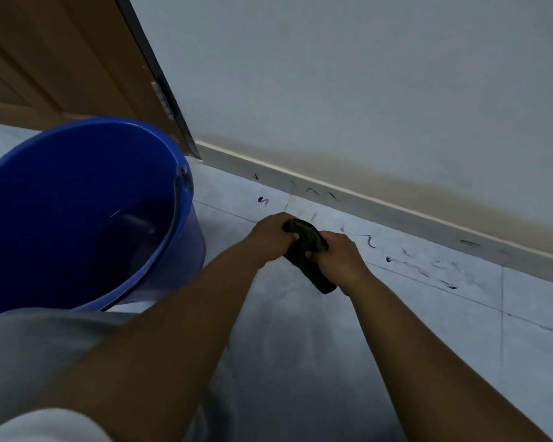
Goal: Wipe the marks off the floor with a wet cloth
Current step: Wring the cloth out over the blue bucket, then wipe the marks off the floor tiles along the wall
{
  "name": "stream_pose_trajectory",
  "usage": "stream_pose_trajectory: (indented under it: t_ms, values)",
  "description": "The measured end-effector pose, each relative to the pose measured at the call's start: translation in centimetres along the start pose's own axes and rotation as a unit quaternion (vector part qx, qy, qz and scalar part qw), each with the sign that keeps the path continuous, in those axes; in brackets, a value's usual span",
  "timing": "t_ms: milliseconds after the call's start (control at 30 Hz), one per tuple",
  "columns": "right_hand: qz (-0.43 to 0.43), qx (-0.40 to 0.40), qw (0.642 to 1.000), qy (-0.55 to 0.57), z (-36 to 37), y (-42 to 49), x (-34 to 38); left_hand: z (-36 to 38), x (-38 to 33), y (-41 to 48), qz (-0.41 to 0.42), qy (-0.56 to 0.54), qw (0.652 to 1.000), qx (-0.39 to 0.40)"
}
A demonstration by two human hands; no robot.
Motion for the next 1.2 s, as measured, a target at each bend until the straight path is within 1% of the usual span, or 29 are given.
stream_pose_trajectory:
  t_ms: [133, 233, 433, 533, 600, 633, 700, 733, 800, 867, 900, 967, 1033, 1067, 1100, 1167, 1200]
  values:
    - [-0.03, -0.025, 0.998, -0.049, 1.9, 4.3, -0.4, 1.2, 2.5, 3.5, -0.027, 0.0, 0.999, -0.032]
    - [-0.051, -0.034, 0.996, -0.069, 3.1, 7.9, -0.5, 1.8, 4.6, 6.4, -0.032, -0.009, 0.998, -0.058]
    - [-0.121, -0.051, 0.985, -0.111, 5.1, 15.5, -0.4, 3.2, 9.8, 11.2, -0.006, -0.016, 0.995, -0.097]
    - [-0.154, -0.084, 0.975, -0.138, 5.8, 18.7, -0.3, 3.5, 12.5, 12.9, 0.004, 0.032, 0.992, -0.121]
    - [-0.186, -0.107, 0.96, -0.18, 6.1, 20.2, 0.1, 4.1, 14.7, 13.1, -0.014, 0.09, 0.989, -0.114]
    - [-0.212, -0.112, 0.947, -0.212, 6.2, 20.7, 0.6, 4.5, 15.8, 13.0, -0.026, 0.126, 0.987, -0.099]
    - [-0.277, -0.104, 0.911, -0.286, 6.7, 21.1, 2.2, 5.5, 17.9, 12.7, -0.038, 0.201, 0.976, -0.072]
    - [-0.311, -0.095, 0.889, -0.324, 6.9, 21.3, 3.3, 6.0, 18.6, 12.5, -0.037, 0.232, 0.97, -0.066]
    - [-0.378, -0.086, 0.832, -0.398, 7.3, 21.8, 6.0, 7.4, 19.7, 12.1, -0.032, 0.276, 0.958, -0.065]
    - [-0.445, -0.11, 0.763, -0.455, 7.9, 22.7, 9.3, 8.9, 20.3, 11.8, -0.029, 0.302, 0.949, -0.082]
    - [-0.47, -0.125, 0.737, -0.47, 8.4, 23.5, 10.9, 9.7, 20.3, 11.7, -0.03, 0.309, 0.945, -0.1]
    - [-0.481, -0.126, 0.698, -0.514, 9.9, 24.8, 13.4, 10.6, 20.4, 11.7, -0.035, 0.312, 0.939, -0.141]
    - [-0.473, -0.093, 0.666, -0.569, 11.0, 26.5, 13.7, 11.1, 20.6, 11.9, -0.032, 0.312, 0.936, -0.16]
    - [-0.462, -0.079, 0.656, -0.592, 11.2, 26.9, 13.0, 11.2, 20.7, 11.9, -0.028, 0.313, 0.936, -0.161]
    - [-0.447, -0.086, 0.647, -0.611, 11.1, 27.5, 11.5, 11.3, 20.8, 11.9, -0.023, 0.312, 0.936, -0.162]
    - [-0.395, -0.112, 0.664, -0.625, 10.6, 28.7, 7.0, 11.3, 21.0, 11.9, -0.013, 0.306, 0.937, -0.17]
    - [-0.376, -0.121, 0.663, -0.636, 10.0, 28.5, 5.1, 11.3, 21.0, 11.9, -0.009, 0.304, 0.937, -0.175]
Point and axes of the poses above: each hand's wrist, its own y-axis towards the middle knuckle, its own z-axis out of the palm, x = y × z, the point moved 1 cm from there along y, towards the middle knuckle, and after that the axes turned 12 degrees about z, right-handed, at the moved point
